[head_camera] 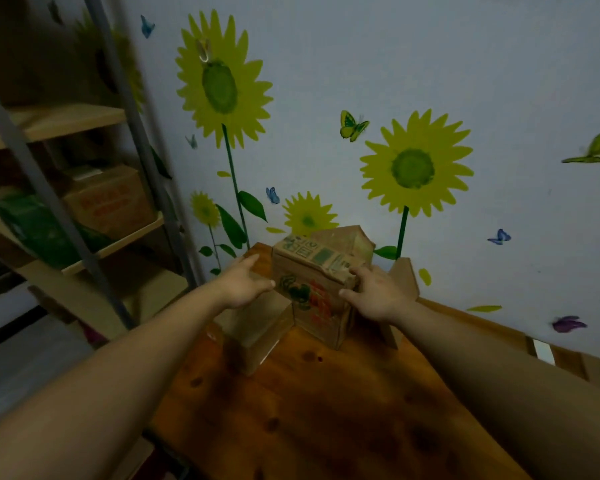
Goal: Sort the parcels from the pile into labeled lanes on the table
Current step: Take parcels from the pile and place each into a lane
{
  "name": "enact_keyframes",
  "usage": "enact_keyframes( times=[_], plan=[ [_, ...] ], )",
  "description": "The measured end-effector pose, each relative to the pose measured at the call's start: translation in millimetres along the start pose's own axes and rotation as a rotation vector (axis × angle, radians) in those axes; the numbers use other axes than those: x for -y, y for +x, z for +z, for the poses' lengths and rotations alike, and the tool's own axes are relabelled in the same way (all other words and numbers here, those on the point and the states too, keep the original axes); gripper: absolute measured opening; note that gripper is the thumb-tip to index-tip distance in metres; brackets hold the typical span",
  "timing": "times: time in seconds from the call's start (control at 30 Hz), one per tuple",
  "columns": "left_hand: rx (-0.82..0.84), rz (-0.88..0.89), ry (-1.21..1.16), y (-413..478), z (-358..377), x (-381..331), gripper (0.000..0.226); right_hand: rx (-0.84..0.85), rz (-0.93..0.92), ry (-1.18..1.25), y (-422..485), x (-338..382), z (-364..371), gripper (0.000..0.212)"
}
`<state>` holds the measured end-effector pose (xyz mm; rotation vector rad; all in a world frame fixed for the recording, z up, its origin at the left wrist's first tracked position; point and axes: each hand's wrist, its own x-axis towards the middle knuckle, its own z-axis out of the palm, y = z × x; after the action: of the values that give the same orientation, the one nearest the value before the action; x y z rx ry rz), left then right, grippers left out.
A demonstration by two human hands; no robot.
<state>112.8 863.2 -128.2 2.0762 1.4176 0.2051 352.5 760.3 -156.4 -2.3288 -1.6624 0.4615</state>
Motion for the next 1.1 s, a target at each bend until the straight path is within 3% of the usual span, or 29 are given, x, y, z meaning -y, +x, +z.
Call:
enact_keyframes(
  times=[0.23, 0.33, 0.5, 0.57, 0.63, 0.7, 0.77, 0.87, 1.03, 1.1],
  plan=[
    [0.052, 0.066, 0.08, 101, 9, -14, 0.081, 0.062, 0.027, -0.038, 61, -10, 19, 0.08],
    [0.035, 0.038, -0.031, 126, 19, -21, 0.085, 0.091, 0.033, -0.046, 69, -19, 32, 0.077],
    [0.042, 0.014, -0.125, 137, 39, -29, 0.083, -0.064, 0.051, -0.029, 43, -20, 36, 0.059],
    [0.029, -0.022, -0.118, 133, 36, -32, 0.081, -0.147, 0.098, 0.066, 32, -19, 38, 0.053],
    [0.082, -0.05, -0.146, 126, 33, -30, 0.072, -0.218, 0.263, 0.295, 25, -16, 40, 0.059],
    [0.163, -0.042, -0.298, 115, 33, -23, 0.063, -0.227, 0.441, 0.57, 18, -9, 44, 0.072],
    [0.211, -0.041, -0.427, 97, 31, -17, 0.057, -0.198, 0.508, 0.738, 7, 0, 49, 0.072],
    [0.231, -0.046, -0.489, 73, 21, -7, 0.051, -0.219, 0.538, 0.812, -16, 18, 47, 0.068],
    [0.39, -0.068, -0.616, 27, 10, -1, 0.053, -0.436, 0.623, 0.896, -67, 36, 32, 0.066],
    [0.443, -0.08, -0.631, 9, 11, 3, 0.042, -0.484, 0.668, 0.885, -89, 39, 30, 0.066]
  ],
)
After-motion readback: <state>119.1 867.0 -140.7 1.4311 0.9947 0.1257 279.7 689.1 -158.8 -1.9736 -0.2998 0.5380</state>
